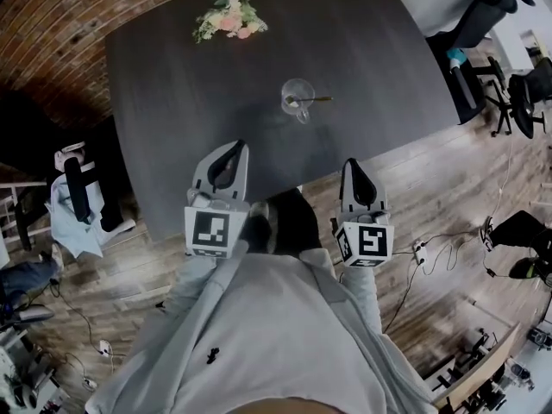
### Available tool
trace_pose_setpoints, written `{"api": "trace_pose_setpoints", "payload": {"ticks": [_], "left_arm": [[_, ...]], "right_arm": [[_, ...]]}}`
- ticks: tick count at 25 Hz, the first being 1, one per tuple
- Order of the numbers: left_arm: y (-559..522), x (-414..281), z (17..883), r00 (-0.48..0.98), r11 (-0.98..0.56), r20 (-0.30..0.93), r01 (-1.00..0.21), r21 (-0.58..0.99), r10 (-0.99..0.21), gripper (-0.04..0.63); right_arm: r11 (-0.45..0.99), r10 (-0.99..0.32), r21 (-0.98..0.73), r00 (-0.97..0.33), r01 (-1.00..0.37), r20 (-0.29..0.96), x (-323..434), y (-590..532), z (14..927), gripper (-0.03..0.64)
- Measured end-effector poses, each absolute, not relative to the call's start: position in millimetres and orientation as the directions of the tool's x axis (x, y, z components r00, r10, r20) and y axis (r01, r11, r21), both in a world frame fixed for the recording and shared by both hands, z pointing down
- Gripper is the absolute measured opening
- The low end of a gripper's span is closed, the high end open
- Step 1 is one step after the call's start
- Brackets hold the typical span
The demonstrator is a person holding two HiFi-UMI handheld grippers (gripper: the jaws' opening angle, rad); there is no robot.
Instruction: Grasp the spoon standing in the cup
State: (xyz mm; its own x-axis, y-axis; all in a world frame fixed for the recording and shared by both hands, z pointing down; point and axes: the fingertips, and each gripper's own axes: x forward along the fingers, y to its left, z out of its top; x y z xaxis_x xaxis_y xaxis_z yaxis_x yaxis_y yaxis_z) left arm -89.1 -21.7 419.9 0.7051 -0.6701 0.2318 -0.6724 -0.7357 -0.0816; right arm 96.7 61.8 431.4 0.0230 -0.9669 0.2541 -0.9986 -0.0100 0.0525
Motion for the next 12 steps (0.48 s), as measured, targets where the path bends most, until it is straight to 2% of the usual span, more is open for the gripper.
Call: {"api": "trace_pose_setpoints", "payload": {"ticks": [12], "left_arm": [[-97, -55, 413, 0.621, -0.651, 0.228, -0.755, -0.084, -0.750, 0.018]], "right_arm": [[0.123, -0.963, 0.064, -0.104, -0.990, 0.247, 137, -39, 424, 0.015]]}}
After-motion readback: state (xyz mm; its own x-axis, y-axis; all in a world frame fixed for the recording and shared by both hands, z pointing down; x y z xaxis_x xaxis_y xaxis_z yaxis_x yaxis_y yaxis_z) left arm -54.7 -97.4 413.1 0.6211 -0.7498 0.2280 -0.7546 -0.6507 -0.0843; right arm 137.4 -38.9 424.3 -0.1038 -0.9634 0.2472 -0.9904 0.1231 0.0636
